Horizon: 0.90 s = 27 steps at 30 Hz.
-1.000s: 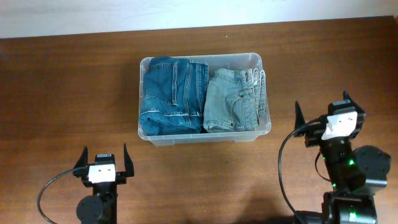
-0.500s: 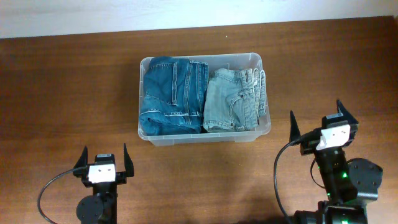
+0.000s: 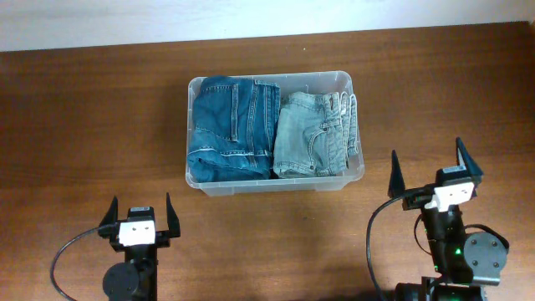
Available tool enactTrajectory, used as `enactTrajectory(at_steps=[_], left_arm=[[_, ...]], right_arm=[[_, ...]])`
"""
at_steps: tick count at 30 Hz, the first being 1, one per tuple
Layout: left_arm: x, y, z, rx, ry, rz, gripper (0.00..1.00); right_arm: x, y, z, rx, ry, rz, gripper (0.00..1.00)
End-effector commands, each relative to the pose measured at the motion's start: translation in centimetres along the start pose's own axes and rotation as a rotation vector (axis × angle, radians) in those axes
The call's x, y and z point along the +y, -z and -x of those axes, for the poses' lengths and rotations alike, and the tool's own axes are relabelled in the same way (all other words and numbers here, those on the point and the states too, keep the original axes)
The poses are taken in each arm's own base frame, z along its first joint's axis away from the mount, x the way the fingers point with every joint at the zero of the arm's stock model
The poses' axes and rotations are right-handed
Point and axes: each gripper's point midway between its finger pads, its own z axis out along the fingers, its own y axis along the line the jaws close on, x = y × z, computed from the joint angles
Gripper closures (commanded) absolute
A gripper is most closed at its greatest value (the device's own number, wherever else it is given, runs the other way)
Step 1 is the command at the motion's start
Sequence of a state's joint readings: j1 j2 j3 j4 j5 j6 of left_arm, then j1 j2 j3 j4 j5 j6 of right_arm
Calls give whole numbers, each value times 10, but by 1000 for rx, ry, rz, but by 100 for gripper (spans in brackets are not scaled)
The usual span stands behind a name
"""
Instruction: Pack container
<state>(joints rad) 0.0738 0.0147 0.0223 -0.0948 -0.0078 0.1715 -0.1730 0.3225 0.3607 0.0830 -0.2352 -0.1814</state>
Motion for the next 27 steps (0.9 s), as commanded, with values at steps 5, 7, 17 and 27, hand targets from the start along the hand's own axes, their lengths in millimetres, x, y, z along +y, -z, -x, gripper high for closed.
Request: enactTrajectory(at_steps=[5,7,17,27], left_arm=[[0,0,-1,-2,-2,2,0],[0,0,-1,-2,-2,2,0],[0,0,-1,-2,-2,2,0],[0,0,-1,-2,-2,2,0]], right_arm=[[-1,3,-12,7,-92,-29,2],[1,6,-15,1,-90,-27,2],[7,16,-49,10,-93,-42,2],[19,19,-71,16,-97,-27,2]])
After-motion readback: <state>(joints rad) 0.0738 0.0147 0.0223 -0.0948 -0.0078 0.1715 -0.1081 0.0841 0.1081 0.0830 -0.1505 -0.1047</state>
